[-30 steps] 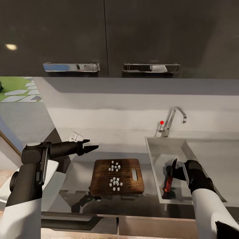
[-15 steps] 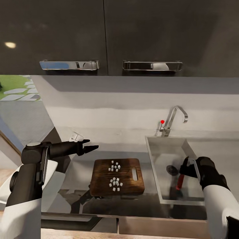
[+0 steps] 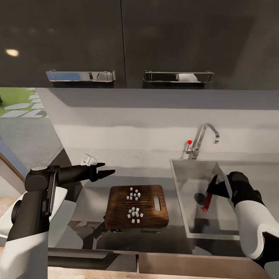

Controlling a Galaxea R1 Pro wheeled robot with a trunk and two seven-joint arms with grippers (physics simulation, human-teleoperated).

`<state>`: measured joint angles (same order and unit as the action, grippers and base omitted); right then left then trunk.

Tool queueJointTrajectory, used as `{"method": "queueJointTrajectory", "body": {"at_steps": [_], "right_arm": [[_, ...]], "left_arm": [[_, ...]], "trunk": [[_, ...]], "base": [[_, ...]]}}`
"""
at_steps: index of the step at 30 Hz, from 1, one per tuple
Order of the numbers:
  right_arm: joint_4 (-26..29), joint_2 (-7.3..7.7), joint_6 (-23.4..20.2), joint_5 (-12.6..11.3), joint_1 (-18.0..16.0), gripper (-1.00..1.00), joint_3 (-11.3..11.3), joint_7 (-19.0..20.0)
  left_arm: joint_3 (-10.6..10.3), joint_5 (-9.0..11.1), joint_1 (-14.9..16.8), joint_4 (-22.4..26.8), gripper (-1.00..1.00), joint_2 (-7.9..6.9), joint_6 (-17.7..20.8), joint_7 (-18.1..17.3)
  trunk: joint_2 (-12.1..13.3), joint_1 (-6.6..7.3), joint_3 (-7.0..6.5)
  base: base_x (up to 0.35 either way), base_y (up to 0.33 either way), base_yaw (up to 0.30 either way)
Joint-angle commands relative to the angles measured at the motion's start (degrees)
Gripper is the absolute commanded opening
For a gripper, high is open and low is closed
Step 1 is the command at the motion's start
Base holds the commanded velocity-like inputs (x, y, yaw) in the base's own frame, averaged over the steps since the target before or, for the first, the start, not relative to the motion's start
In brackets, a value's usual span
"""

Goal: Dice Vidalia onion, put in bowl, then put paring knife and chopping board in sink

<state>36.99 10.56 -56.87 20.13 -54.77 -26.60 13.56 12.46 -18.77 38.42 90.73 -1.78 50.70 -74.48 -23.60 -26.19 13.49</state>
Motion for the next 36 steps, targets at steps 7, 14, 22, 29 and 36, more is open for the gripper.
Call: {"method": "queueJointTrajectory", "body": {"at_steps": [7, 14, 22, 29, 36], "right_arm": [[-6.3, -0.1, -0.1, 0.6, -1.2, -1.0, -0.1, -2.4], [-7.9, -0.19, 0.0, 0.6, -1.4, -1.0, -0.2, -4.6], [-10.3, -0.73, 0.2, 0.6, -1.4, -1.0, -0.2, -4.8], [-10.4, -1.42, 0.3, 0.6, -1.4, -1.0, -0.1, -4.8], [-10.4, -1.9, 0.3, 0.6, -1.4, -1.0, -0.1, -4.8]], "left_arm": [[0.1, -0.6, 0.1, 0.1, 1.0, 0.02, 0.5, -0.6], [0.1, -0.6, 0.1, 0.1, 1.0, 0.02, 0.5, -0.6], [0.0, -0.6, 0.1, 0.1, 1.0, 0.02, 0.5, -0.6], [0.0, -0.6, 0.1, 0.1, 1.0, 0.02, 0.5, -0.6], [0.0, -0.6, 0.1, 0.1, 1.0, 0.02, 0.5, -0.6]], "trunk": [[-0.1, -0.03, 0.11], [-0.1, -0.03, 0.11], [-0.1, -0.03, 0.11], [-0.1, -0.03, 0.11], [-0.1, -0.03, 0.11]], "base": [[0.0, 0.0, 0.0], [0.0, 0.0, 0.0], [0.0, 0.0, 0.0], [0.0, 0.0, 0.0], [0.0, 0.0, 0.0]]}}
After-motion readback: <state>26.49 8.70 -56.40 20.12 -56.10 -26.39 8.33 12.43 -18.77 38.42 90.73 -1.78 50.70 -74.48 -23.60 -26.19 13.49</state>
